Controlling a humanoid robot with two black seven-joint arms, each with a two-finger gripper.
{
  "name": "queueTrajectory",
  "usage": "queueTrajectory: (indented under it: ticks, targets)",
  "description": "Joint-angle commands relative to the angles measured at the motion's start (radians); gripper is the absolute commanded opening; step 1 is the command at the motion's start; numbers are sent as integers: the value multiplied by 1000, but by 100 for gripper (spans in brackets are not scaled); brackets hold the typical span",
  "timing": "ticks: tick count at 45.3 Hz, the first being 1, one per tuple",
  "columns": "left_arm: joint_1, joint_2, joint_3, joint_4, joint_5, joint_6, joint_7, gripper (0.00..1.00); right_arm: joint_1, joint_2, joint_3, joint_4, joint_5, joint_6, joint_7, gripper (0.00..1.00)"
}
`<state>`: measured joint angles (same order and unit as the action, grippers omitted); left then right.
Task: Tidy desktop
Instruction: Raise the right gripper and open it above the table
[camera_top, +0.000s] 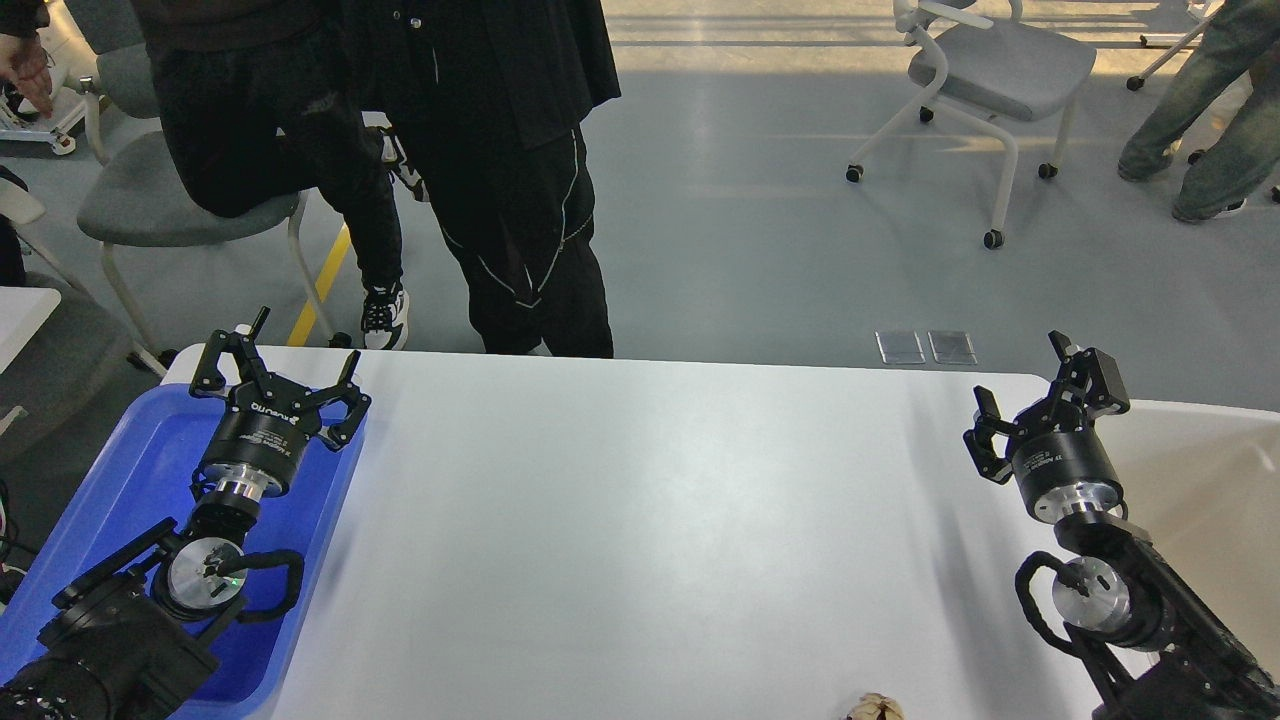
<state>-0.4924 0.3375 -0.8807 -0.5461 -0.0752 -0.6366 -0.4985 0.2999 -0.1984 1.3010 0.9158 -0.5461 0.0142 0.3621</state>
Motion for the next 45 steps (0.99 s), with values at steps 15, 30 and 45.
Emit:
queueTrajectory:
  ticks: [15, 30, 45]
  targets:
    - [-2, 0, 0, 0, 0, 2, 0, 100, -2, -13, -3, 12, 0, 0, -2, 100]
    - [-2, 0, 0, 0, 0, 2, 0, 100, 27, -93, -22, 44, 0, 1, -3, 100]
    - [-2, 0, -1, 0, 0, 2, 0, 100, 56, -125, -28, 55, 2, 3, -31, 100]
